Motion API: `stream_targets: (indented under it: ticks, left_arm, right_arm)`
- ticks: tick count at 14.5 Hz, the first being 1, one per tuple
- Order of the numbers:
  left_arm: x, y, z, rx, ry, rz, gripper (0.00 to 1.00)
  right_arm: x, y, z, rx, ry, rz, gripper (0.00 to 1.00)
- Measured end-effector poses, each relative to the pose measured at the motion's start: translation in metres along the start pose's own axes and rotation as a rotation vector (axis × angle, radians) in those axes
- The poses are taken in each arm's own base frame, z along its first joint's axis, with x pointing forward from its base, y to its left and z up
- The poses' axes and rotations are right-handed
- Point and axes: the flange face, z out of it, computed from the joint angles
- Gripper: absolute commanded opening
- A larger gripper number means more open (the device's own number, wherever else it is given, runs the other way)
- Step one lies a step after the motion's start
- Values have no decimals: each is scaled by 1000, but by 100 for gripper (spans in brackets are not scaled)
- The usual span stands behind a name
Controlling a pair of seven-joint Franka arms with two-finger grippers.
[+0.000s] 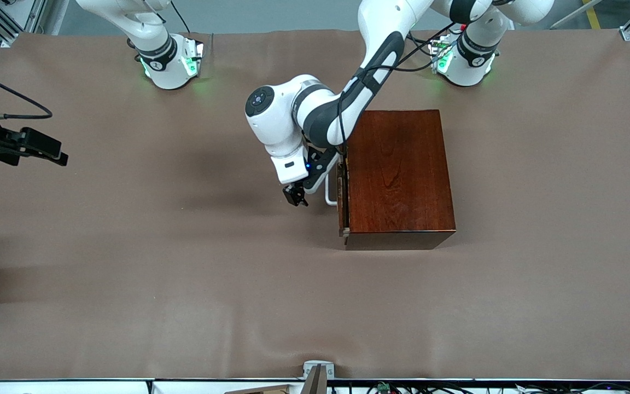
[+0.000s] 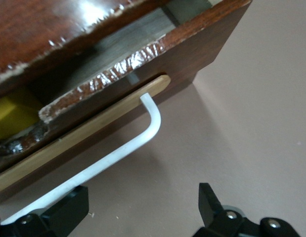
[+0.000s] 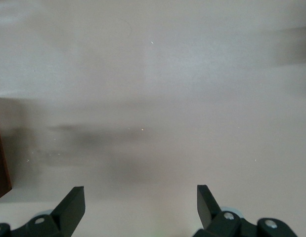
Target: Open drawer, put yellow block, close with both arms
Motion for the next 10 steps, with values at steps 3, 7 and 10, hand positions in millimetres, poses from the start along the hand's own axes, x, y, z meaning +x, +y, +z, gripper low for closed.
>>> stream_targets:
  ticks: [3,7,10]
  left_arm:
    - [3,-1,3,17,8,-3,100]
    - [6,-4,7,46,20,-5,100]
    - [6,-5,9,55,24,-5,100]
  right_arm:
    - [-6,8,0,0,-2,6,100]
    - [-11,11,7,1,27,-49,100]
    - [-25,20,17,-1,49,-92,100]
